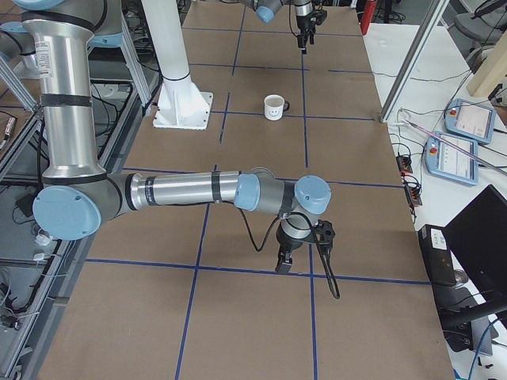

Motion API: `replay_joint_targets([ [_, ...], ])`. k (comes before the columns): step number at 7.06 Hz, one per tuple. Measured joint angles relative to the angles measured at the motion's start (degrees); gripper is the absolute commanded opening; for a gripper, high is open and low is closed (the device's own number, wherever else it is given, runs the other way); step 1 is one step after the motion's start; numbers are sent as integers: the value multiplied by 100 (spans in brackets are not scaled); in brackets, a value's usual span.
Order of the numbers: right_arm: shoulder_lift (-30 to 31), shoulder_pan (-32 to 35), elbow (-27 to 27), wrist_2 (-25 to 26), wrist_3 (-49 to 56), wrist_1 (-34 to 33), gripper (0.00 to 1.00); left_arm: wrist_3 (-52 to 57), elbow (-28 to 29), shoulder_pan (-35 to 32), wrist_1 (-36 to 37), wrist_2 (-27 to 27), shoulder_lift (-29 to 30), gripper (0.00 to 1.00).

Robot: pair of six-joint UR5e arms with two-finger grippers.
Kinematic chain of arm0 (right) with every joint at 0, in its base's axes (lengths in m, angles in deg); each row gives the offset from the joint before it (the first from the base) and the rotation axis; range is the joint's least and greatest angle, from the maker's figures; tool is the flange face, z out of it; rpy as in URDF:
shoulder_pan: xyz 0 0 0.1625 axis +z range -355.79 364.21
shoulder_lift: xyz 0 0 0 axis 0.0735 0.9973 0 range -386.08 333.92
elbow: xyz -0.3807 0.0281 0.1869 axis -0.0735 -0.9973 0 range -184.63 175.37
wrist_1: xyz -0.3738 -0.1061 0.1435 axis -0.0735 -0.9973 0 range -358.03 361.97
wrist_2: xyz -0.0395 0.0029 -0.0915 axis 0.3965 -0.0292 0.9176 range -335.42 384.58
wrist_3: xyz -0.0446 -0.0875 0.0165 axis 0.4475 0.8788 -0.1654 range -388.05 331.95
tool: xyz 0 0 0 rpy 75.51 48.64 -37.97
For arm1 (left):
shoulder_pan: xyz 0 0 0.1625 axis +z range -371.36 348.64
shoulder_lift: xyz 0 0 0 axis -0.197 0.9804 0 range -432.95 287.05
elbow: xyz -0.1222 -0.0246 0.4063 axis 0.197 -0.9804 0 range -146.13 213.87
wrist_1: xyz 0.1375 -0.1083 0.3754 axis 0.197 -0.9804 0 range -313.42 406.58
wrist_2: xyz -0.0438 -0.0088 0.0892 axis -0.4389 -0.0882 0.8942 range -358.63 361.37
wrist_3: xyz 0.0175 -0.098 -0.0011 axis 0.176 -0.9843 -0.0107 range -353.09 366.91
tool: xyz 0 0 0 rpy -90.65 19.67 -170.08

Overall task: Flip mug
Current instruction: 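Open the left gripper and withdraw the left arm from the mug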

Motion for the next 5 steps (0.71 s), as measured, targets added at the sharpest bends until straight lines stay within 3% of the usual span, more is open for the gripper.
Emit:
replay_joint_targets([
  [3,0,0,2,0,0,0,100,984,279,-1368,-666,-1174,-1255,100],
  [5,0,0,5,0,0,0,100,1929,534,-2257,-392,-1332,-1804,100],
])
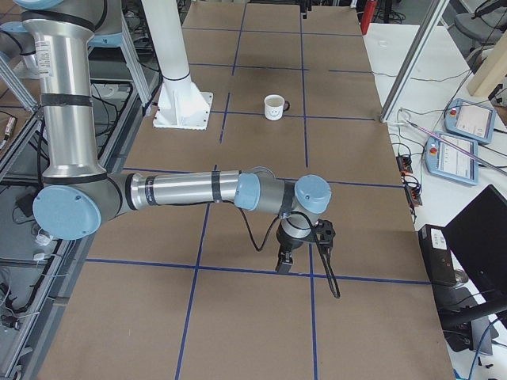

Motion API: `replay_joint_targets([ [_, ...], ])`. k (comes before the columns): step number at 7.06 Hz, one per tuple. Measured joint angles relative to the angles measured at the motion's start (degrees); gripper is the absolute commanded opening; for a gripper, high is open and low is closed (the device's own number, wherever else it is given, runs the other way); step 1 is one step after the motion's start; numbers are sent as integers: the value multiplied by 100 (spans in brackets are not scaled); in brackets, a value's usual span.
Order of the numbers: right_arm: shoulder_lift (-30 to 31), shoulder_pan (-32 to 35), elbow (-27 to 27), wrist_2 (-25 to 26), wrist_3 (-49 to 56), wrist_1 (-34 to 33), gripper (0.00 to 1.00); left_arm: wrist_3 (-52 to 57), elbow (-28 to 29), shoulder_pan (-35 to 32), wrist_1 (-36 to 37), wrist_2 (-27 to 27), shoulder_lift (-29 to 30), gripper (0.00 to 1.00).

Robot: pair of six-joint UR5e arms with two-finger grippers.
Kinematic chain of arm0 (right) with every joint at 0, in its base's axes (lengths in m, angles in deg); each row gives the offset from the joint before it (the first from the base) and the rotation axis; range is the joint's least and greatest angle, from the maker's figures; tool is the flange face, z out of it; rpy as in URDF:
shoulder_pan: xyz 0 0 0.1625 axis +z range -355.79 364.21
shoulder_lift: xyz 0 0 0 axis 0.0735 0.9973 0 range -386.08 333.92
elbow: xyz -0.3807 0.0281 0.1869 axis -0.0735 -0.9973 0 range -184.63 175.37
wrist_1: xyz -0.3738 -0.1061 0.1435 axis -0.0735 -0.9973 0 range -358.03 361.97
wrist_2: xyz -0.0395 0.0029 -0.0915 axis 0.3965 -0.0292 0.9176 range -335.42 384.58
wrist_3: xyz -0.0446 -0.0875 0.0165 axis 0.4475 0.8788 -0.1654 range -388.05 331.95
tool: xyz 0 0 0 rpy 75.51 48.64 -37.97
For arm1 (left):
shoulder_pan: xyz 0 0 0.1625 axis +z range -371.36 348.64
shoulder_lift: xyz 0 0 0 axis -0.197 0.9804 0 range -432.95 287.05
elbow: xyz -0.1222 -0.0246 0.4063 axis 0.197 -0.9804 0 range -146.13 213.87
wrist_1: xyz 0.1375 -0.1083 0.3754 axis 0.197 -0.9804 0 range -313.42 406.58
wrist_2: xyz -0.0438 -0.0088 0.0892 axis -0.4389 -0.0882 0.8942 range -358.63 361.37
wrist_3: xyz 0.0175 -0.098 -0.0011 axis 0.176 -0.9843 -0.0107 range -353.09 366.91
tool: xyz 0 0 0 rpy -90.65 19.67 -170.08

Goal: Flip mug

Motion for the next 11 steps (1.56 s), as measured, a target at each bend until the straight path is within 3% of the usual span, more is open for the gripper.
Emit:
replay_joint_targets([
  [3,0,0,-5,0,0,0,100,1908,615,-1098,1001,-16,-170,100],
  [5,3,0,-5,0,0,0,100,2108,685,-1253,1498,-25,-221,100],
  [11,0,0,-4,0,0,0,100,2075,572,-1268,1746,-395,-603,100],
])
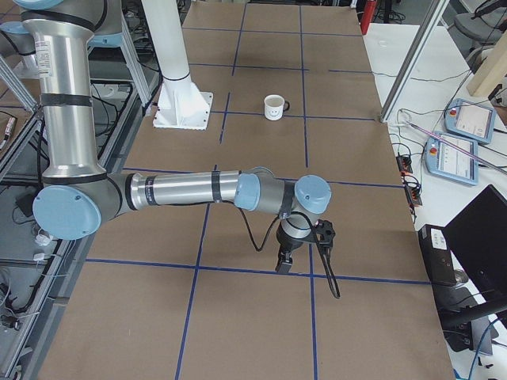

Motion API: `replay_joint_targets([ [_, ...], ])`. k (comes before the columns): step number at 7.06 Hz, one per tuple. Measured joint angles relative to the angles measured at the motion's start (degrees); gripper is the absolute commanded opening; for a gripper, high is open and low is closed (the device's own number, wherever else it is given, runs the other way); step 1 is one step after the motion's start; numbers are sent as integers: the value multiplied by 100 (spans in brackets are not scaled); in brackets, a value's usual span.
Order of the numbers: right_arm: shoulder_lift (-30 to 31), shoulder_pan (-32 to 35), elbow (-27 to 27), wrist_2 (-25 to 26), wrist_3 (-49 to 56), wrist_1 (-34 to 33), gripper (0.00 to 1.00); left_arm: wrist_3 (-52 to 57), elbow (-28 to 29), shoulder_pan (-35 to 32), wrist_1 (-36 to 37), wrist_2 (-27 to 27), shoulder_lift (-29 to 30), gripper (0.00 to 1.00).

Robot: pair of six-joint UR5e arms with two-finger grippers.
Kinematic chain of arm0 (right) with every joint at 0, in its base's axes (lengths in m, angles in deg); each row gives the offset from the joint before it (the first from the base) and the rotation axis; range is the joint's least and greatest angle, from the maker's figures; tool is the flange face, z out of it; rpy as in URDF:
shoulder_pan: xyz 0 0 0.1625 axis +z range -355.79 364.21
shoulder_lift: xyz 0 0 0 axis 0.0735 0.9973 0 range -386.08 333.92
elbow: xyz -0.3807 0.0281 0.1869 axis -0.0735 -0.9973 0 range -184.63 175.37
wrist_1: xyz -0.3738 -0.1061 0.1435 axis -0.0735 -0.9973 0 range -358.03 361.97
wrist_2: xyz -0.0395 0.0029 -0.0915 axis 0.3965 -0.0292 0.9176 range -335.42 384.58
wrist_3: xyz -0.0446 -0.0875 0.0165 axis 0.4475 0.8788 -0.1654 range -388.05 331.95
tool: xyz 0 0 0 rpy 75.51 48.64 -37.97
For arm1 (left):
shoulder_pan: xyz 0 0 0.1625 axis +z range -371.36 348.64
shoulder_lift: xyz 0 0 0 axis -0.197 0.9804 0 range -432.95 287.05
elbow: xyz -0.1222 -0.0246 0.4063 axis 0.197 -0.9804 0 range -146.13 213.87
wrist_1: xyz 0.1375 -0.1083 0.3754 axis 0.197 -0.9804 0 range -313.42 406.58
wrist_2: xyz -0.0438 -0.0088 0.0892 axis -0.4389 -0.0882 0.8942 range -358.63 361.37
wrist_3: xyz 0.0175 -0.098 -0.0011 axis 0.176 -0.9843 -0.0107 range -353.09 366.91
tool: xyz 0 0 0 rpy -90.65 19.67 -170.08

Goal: Flip mug

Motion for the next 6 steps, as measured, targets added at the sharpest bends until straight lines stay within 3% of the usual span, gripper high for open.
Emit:
replay_joint_targets([
  [6,0,0,2,0,0,0,100,-5,-50,-18,13,-22,2,100],
])
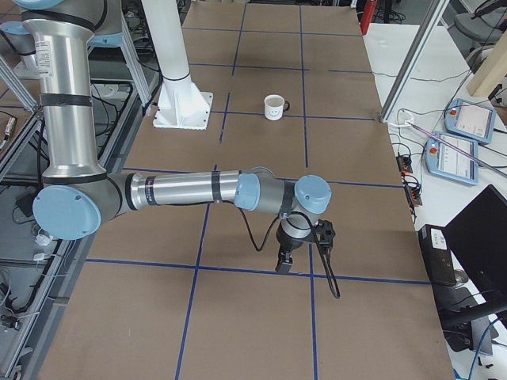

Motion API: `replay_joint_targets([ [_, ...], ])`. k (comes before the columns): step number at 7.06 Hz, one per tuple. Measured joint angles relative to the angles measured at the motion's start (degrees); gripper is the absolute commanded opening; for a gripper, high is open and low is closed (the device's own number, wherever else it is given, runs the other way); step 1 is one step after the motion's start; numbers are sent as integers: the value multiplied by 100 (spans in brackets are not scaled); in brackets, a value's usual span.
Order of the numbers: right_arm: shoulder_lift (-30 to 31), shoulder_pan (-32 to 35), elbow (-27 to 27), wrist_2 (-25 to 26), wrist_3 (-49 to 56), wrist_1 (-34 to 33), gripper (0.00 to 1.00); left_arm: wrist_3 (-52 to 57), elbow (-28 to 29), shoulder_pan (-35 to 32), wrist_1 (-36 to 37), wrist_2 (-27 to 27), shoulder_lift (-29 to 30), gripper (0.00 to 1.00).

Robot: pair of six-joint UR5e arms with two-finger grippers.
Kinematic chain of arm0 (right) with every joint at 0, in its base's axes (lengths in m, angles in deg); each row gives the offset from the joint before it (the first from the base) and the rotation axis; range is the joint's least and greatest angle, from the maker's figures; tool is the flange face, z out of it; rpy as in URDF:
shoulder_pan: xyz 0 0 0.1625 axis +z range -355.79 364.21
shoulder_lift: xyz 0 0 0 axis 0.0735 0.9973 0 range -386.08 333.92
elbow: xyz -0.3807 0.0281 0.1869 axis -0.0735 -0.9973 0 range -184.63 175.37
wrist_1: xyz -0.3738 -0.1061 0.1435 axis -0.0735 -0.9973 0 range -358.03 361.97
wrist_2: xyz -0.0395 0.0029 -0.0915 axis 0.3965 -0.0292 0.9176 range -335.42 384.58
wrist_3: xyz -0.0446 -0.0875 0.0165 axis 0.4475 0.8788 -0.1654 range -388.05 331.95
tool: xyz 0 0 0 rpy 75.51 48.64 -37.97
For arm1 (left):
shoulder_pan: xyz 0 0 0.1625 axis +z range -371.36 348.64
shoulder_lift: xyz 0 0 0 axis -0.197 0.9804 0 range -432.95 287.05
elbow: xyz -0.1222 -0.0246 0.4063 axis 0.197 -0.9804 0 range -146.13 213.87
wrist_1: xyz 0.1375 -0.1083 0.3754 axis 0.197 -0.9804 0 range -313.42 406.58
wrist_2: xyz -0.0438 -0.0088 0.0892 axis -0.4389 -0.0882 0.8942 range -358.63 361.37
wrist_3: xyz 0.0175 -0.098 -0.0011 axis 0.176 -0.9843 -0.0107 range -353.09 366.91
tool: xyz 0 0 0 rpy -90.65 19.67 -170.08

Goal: Flip mug

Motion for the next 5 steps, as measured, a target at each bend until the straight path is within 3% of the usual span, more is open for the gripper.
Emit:
replay_joint_targets([
  [5,0,0,-4,0,0,0,100,0,-64,-12,0,0,13,100],
])
